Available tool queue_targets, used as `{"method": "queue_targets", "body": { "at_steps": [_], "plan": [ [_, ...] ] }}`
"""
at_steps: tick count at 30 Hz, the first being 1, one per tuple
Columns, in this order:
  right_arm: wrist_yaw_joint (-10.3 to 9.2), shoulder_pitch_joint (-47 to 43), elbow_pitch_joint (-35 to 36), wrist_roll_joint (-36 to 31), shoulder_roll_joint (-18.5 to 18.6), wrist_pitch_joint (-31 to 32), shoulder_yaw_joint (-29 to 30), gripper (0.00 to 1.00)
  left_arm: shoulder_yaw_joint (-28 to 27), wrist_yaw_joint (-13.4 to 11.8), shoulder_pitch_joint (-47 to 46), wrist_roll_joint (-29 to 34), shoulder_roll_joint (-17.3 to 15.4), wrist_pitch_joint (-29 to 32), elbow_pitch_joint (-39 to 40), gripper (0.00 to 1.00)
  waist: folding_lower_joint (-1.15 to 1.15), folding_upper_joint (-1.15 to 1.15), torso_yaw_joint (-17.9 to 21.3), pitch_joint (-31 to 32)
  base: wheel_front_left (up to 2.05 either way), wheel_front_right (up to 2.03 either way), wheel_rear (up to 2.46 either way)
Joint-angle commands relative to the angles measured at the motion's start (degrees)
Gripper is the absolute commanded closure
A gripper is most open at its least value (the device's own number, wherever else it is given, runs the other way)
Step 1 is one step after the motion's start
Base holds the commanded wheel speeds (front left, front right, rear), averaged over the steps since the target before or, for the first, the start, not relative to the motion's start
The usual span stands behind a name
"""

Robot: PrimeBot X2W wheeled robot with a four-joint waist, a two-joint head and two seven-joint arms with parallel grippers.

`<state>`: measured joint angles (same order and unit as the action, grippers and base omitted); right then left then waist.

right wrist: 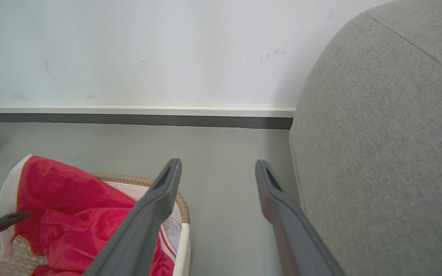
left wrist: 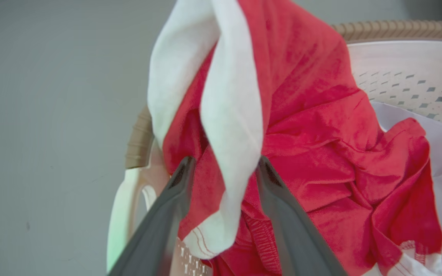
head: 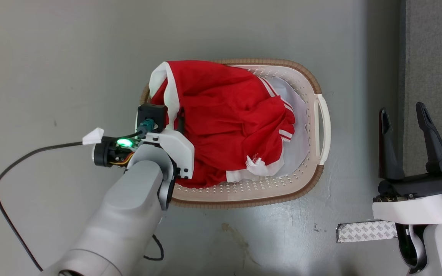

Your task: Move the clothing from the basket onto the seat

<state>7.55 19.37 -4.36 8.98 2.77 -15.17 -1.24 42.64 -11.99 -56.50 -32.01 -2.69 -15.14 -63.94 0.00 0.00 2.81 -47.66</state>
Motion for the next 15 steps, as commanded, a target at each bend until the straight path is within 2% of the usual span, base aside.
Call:
{"method": "queue_targets", "body": {
  "at_steps": [1, 2, 3, 15],
  "plan": [
    [-0.12, 0.41, 0.20, -0.34, 0.21, 0.02, 0.04, 0.00, -0.21, -0.14, -0.59, 0.62, -0.37, -0.02, 0.05, 0.62, 0.00, 0.00, 0.00, -0.03, 0.00, 0.00, 0.00],
    [-0.12, 0.43, 0.18, -0.35, 0.21, 0.02, 0.05, 0.00, -0.24, -0.06, -0.59, 0.76, -0.37, -0.02, 0.15, 0.75, 0.00, 0.00, -0.01, -0.05, 0.00, 0.00, 0.00],
    [-0.12, 0.44, 0.15, -0.40, 0.21, 0.02, 0.05, 0.00, -0.26, 0.02, -0.61, 0.91, -0.37, -0.02, 0.35, 1.00, 0.00, 0.00, -0.03, -0.06, 0.00, 0.00, 0.00],
    [-0.12, 0.97, -1.37, 0.10, 0.22, 0.02, -0.80, 0.00, -2.87, 1.45, 2.16, 1.60, -0.37, -0.03, 6.27, 1.00, 0.00, 0.00, -1.10, 3.13, 0.00, 0.00, 0.00]
  ]
}}
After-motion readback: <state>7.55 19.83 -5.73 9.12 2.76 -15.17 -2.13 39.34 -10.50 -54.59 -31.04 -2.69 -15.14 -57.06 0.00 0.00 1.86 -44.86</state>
